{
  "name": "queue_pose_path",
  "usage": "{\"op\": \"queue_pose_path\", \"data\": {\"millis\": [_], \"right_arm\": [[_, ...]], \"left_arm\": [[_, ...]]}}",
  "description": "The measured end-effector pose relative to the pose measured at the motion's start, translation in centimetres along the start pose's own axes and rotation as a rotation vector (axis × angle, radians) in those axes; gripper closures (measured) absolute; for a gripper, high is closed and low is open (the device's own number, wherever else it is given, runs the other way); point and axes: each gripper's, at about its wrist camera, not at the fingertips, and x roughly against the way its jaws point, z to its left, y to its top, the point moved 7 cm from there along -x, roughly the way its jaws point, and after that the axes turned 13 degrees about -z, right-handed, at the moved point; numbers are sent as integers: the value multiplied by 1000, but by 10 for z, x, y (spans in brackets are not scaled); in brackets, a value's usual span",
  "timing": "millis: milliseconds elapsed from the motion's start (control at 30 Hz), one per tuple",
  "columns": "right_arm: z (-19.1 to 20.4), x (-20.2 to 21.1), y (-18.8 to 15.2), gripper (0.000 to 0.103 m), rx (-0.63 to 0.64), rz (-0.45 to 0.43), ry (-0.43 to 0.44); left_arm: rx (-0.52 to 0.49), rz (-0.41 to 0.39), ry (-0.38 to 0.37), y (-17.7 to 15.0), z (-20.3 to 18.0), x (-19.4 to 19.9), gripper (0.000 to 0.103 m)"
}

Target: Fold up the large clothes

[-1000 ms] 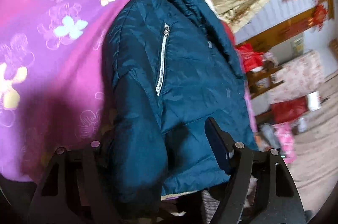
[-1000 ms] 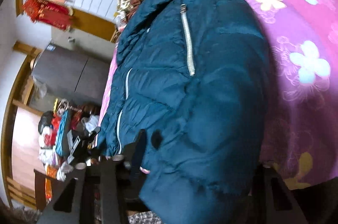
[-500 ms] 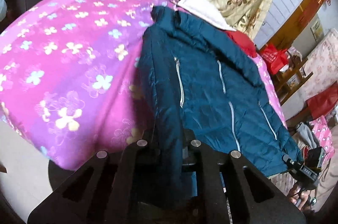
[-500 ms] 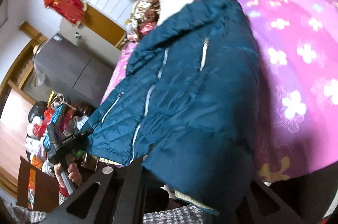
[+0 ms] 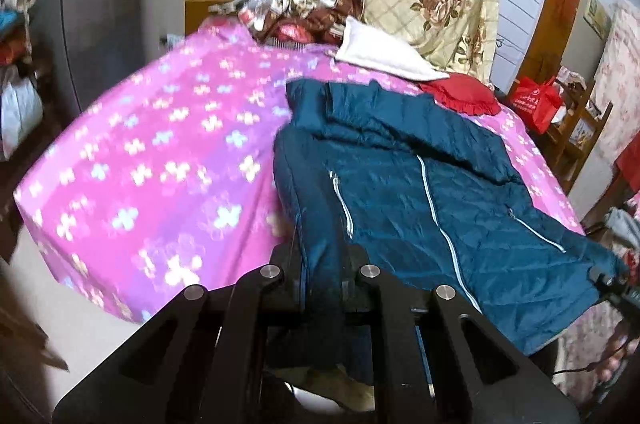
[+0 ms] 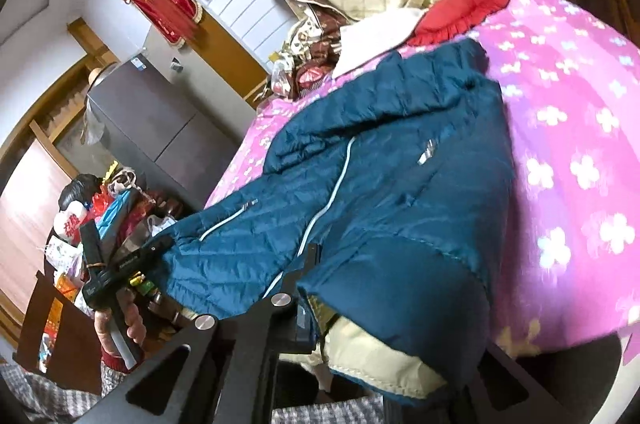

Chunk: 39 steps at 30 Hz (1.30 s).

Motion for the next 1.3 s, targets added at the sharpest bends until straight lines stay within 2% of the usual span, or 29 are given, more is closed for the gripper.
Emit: {"op": "queue_pose_path", "data": {"millis": [167, 400, 533, 733, 1067, 1300], "right_arm": [[6, -18, 39, 95, 32, -39, -19], [11, -60, 121, 96, 80, -116, -89], [5, -96, 157, 96, 95, -124, -147], [-15, -158, 202, 96, 97, -121, -235], [-79, -254, 244, 96, 83, -77, -399], [-118, -306, 244, 96, 102, -20, -474]], "left_arm": [[-47, -69, 28, 33, -8, -17, 95], [-65, -116, 64, 96, -18, -62, 95], [-90, -107, 99, 129, -27, -102, 95], [-93, -45, 167, 171, -29, -184, 95], [-110, 76, 288, 184, -30, -314, 95], [-122, 132, 359, 167, -31, -387, 95]]}}
